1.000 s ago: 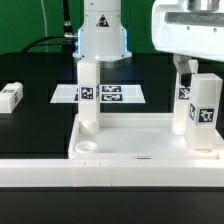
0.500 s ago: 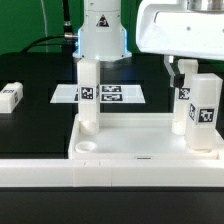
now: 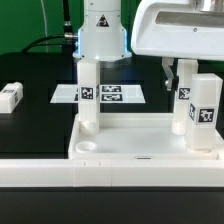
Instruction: Assemble desk
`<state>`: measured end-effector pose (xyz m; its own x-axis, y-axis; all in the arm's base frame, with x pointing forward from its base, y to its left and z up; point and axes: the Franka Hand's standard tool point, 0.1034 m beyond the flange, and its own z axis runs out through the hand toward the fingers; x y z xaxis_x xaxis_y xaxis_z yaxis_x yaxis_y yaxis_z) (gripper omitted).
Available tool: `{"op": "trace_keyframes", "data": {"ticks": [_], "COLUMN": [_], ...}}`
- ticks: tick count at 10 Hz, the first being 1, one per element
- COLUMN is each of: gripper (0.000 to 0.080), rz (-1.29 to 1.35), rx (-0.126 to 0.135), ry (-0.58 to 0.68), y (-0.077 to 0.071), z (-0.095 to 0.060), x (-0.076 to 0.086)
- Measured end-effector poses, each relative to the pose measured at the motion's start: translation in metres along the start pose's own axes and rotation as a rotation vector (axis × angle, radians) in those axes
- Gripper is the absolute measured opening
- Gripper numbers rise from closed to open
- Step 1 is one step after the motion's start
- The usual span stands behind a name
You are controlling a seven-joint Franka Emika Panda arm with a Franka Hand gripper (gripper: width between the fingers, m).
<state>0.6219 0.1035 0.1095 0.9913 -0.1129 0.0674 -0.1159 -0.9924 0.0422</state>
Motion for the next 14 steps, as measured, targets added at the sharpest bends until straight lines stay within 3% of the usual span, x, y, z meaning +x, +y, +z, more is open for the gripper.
{"op": "trace_keyframes", "data": {"ticks": [2, 4, 8, 14], "gripper": [0.0621, 0.0290, 0.0291, 0.0291], "rz": [-0.022, -0.022, 0.037, 0.724], "rx": [0.000, 0.000, 0.001, 0.079], "ry": [0.000, 0.000, 0.000, -0.009], "y": [0.0002, 0.0002, 0.0007, -0.0032], "z": [0.0002, 0.0003, 0.0004, 0.0027], "x": [0.0000, 0.0000, 0.0001, 0.0006]}}
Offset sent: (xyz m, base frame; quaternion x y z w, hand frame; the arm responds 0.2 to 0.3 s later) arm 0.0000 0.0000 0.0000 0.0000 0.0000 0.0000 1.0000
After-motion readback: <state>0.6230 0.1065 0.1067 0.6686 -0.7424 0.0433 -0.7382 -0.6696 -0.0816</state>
